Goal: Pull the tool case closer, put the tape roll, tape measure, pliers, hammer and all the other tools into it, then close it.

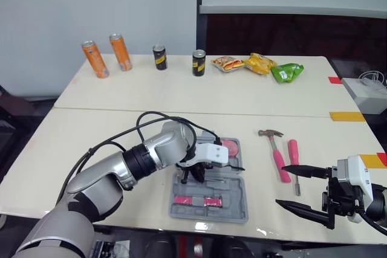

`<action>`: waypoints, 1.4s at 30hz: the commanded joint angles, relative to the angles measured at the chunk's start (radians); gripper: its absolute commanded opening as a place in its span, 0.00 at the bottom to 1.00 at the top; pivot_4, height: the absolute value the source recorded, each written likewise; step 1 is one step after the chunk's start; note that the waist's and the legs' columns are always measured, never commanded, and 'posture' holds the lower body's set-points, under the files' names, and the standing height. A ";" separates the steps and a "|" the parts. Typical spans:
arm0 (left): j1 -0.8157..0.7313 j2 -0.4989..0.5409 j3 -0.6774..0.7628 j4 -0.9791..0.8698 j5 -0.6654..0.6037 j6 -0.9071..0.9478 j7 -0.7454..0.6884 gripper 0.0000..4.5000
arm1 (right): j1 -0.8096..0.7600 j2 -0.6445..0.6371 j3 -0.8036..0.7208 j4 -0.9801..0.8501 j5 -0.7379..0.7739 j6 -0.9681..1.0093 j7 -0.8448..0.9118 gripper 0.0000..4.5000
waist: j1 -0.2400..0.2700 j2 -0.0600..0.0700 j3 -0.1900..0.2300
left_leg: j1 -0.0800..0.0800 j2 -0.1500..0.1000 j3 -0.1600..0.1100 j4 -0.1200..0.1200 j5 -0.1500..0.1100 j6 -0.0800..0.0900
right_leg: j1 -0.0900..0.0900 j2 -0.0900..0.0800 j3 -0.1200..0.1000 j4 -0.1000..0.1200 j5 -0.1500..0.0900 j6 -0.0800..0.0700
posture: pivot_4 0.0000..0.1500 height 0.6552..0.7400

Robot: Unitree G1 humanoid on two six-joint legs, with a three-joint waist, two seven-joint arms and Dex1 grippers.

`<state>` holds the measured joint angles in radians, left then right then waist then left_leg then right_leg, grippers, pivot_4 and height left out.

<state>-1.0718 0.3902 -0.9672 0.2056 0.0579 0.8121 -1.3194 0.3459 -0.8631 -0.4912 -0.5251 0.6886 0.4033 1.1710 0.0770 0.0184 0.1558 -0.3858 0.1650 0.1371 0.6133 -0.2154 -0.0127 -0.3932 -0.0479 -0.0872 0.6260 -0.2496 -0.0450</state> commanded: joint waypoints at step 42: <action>0.524 0.009 0.603 0.035 -0.185 -0.568 0.180 0.00 | 0.033 0.072 -0.004 -0.009 0.013 -0.052 -0.032 1.00 | -0.002 0.004 -0.003 | 0.000 0.000 0.000 0.000 0.000 0.001 | 0.000 -0.001 -0.001 0.001 -0.003 -0.006 | 1.00 1.00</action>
<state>-0.5288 0.4056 -0.3590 0.2258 -0.1467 0.2711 -1.1486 0.3764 -0.7952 -0.4699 -0.5178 0.6818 0.3611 1.1410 0.0749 0.0224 0.1532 -0.3855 0.1650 0.1370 0.6134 -0.2157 -0.0119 -0.3934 -0.0489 -0.0877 0.6270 -0.2528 -0.0504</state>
